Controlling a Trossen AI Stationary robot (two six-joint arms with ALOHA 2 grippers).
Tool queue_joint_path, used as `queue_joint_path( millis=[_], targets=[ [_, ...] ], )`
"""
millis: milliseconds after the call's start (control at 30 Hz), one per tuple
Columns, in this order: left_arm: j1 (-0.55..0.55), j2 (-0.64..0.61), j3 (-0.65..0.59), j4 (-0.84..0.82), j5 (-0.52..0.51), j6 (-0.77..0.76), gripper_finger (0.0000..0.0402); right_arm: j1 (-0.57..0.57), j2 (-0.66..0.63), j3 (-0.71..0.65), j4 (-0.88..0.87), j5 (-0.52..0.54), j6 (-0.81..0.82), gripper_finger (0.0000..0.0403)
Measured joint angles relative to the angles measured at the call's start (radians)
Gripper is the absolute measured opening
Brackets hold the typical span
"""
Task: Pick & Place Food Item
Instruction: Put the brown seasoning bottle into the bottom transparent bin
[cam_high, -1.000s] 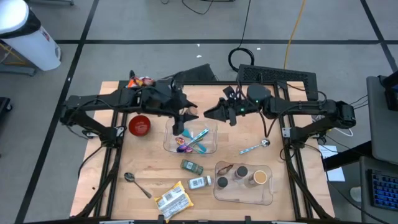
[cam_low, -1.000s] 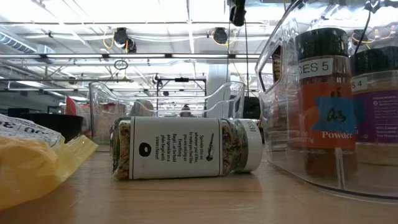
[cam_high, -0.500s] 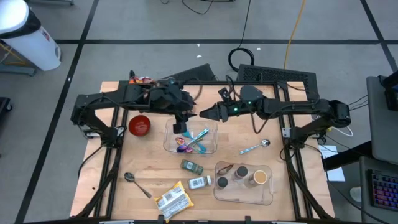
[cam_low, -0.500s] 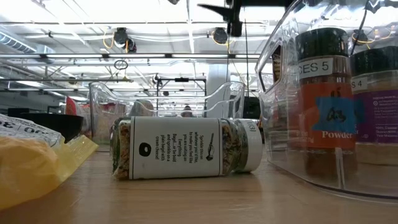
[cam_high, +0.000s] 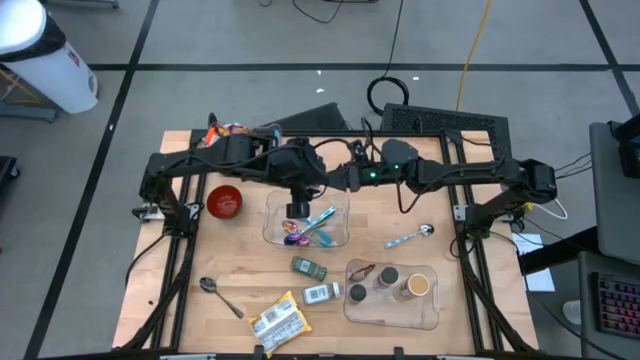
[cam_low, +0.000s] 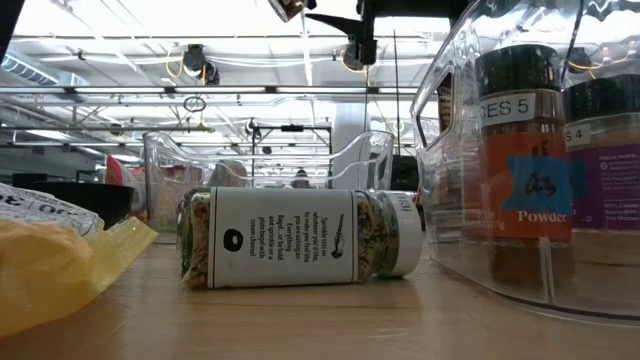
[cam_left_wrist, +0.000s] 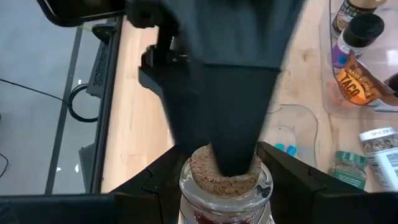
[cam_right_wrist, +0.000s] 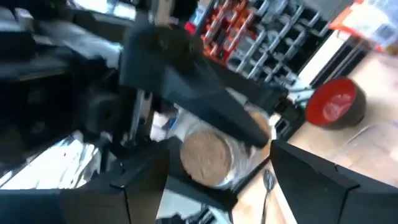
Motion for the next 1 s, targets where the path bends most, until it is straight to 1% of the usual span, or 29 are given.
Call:
queue_joint_path(
  millis=[67, 267, 500, 633, 1000],
  targets=[
    [0.0, -0.001, 0.002, -0.003, 0.001, 0.0, 0.0179, 0.001, 0.002, 0.0, 0.001, 0.033, 0.008, 0.0268],
    [0.0, -0.001, 0.002, -0.002, -0.014, -0.002, 0.0179, 0.005, 0.001, 0.0, 0.042, 0.04, 0.012, 0.0268],
    [0.002, 0.033, 0.003, 0.002, -0.02, 0.011, 0.0179, 0.015, 0.003, -0.002, 0.017, 0.045, 0.009, 0.0267],
    [0.003, 0.052, 0.002, 0.017, -0.038, 0.015, 0.0179, 0.015, 0.003, -0.002, -0.016, 0.067, 0.004, 0.0267],
    [0.004, 0.053, 0.002, 0.045, -0.073, 0.023, 0.0179, 0.015, 0.002, -0.001, -0.039, 0.07, 0.003, 0.0267]
  ],
)
